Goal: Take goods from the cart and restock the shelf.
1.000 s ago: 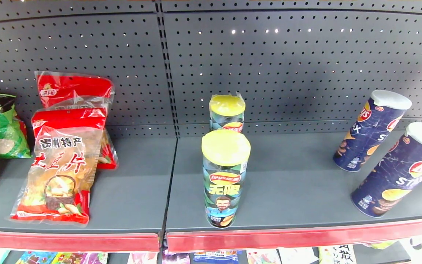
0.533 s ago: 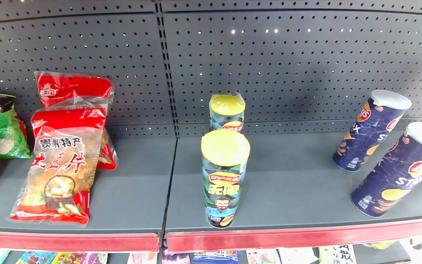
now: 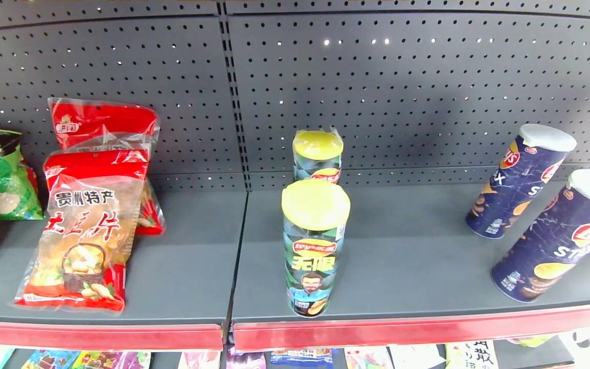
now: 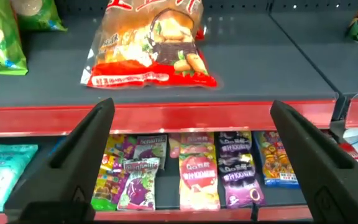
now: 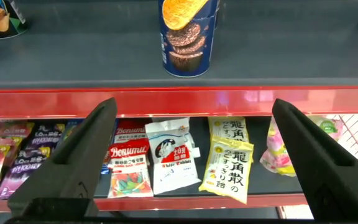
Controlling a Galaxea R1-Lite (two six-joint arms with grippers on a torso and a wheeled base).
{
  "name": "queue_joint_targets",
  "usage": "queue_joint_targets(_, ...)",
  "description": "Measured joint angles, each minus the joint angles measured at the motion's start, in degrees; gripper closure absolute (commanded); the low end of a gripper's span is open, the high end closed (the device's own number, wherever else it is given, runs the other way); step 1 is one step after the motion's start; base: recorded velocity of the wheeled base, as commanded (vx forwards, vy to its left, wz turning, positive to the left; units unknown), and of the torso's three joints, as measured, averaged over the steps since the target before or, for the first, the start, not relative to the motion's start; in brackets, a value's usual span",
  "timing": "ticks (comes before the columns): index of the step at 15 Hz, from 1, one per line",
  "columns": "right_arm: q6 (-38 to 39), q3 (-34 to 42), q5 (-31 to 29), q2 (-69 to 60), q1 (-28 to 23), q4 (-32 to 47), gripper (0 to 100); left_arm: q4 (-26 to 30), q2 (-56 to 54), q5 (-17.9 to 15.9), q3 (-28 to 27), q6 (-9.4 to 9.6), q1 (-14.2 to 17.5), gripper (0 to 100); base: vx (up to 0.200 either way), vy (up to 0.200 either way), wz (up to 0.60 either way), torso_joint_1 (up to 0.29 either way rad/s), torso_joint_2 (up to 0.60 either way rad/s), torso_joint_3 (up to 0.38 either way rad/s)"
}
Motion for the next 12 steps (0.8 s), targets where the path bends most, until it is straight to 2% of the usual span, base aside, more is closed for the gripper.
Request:
queue_joint_targets(1, 0.0, 0.0, 0.0, 0.0, 0.0, 0.0, 0, 0.0, 0.0, 0.0, 0.0, -0.06, 0.0, 0, -0.2, 0.0, 0.0, 0.007, 0.0, 0.002)
queue_joint_targets(5, 0.0, 0.0, 0.0, 0.0, 0.0, 0.0, 0, 0.0, 0.0, 0.0, 0.0, -0.06, 0.0, 0, 0.0, 0.0, 0.0, 0.0, 0.0, 0.0)
queue_joint_targets(12, 0.0, 0.0, 0.0, 0.0, 0.0, 0.0, 0, 0.1, 0.0, -0.1, 0.0, -0.05, 0.0, 0, 0.0, -0.2, 0.0, 0.008, 0.01, 0.002)
